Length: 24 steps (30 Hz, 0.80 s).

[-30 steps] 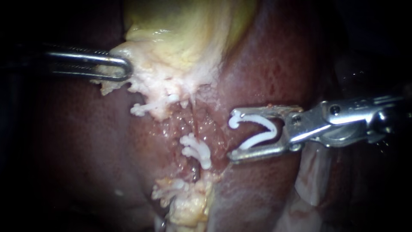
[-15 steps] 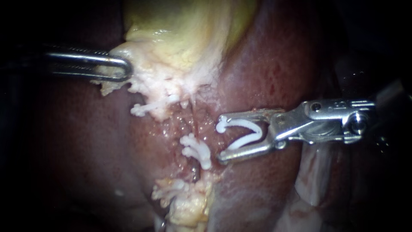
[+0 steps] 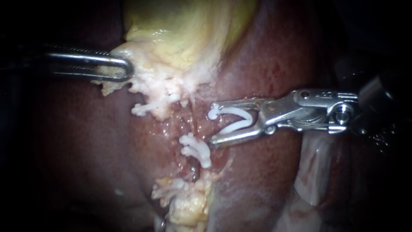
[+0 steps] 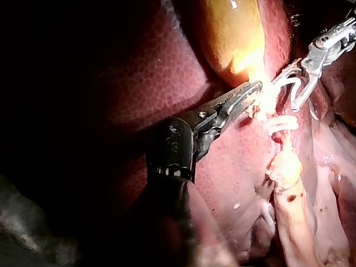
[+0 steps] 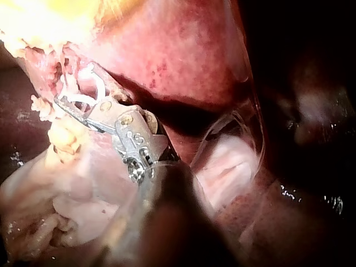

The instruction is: Clipping third clip right tube

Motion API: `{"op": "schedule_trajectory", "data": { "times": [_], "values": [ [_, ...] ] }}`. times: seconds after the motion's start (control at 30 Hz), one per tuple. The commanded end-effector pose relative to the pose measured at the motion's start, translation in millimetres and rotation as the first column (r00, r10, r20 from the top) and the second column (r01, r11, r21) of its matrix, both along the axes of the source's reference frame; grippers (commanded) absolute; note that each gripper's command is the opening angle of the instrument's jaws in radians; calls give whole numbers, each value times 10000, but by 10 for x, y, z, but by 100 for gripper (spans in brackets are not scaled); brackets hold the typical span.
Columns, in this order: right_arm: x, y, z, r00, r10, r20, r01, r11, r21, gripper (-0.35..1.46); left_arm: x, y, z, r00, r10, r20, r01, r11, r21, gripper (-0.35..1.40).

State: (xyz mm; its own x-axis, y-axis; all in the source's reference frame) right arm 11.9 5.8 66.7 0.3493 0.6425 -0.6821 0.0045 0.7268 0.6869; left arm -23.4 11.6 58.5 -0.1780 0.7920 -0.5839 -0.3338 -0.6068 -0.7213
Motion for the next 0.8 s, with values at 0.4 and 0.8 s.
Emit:
{"op": "schedule_trajectory", "data": {
  "times": [0.4, 0.8],
  "values": [
    [23, 1, 13, 9981, 486, -370, -468, 9978, 477, 48, 0, 0, 4, 10000, -11, -14, 11, 10000, -11, -35],
    [35, 1, 11, 9912, 373, -1273, -183, 9889, 1478, 47, 0, 1, 6, 10000, -18, -18, 18, 10000, -11, -35]
  ]
}}
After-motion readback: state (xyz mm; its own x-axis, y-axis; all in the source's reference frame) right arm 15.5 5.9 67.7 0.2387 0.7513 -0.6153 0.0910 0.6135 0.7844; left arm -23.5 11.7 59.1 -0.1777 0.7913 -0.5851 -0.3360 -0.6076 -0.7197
